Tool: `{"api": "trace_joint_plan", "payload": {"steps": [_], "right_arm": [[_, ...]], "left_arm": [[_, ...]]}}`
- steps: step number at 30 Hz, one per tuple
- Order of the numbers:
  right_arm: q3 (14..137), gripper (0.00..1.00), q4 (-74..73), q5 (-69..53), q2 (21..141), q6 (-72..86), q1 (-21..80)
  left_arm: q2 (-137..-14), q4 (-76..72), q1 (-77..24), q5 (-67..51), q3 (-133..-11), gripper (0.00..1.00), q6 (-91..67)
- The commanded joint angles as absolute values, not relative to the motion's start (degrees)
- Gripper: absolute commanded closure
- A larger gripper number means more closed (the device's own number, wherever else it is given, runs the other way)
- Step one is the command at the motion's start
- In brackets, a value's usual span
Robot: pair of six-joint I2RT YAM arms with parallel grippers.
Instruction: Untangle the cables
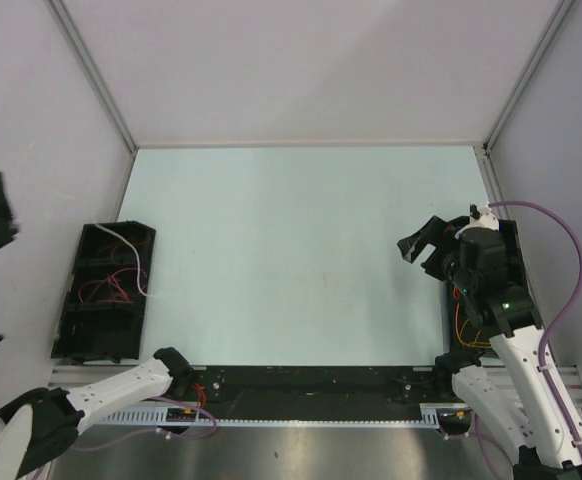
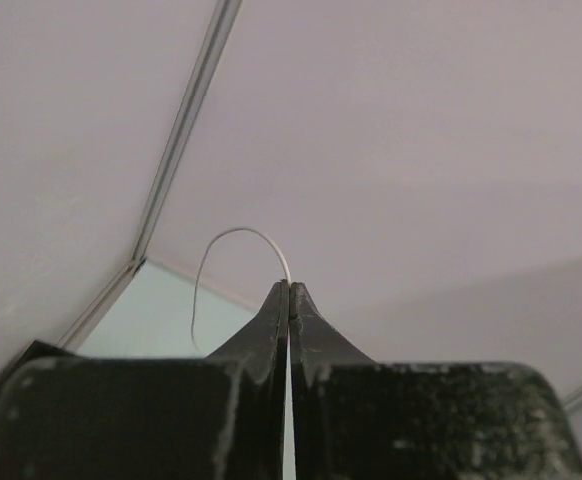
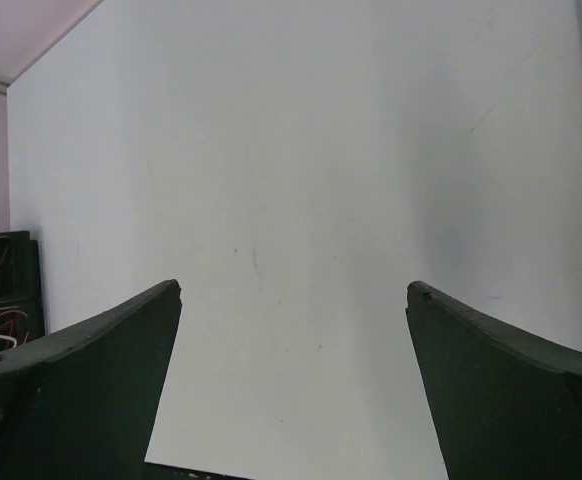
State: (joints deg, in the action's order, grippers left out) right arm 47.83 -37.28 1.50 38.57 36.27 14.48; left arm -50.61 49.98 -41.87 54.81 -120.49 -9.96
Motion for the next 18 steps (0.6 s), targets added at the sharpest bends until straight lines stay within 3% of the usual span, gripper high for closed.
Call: {"api": "trace_joint_plan", "payload": {"steps": [1, 5, 18], "right_arm": [[50.2, 0.00, -37.6, 1.6, 38.5, 38.3, 17.3], [50.3, 0.00, -37.7, 3.9, 38.8, 40.2, 20.6], [50.3, 0.00, -39.2, 7.7, 39.9, 43.1, 27.6]], "left_arm": [[-50.3, 41.8, -41.6, 48.0, -124.3, 1.00, -1.6], [-47.2, 40.4, -41.7, 43.5, -125.6, 1.00, -0.3], [-42.0, 35.0, -41.7, 54.8, -117.3, 1.00, 9.5]]}}
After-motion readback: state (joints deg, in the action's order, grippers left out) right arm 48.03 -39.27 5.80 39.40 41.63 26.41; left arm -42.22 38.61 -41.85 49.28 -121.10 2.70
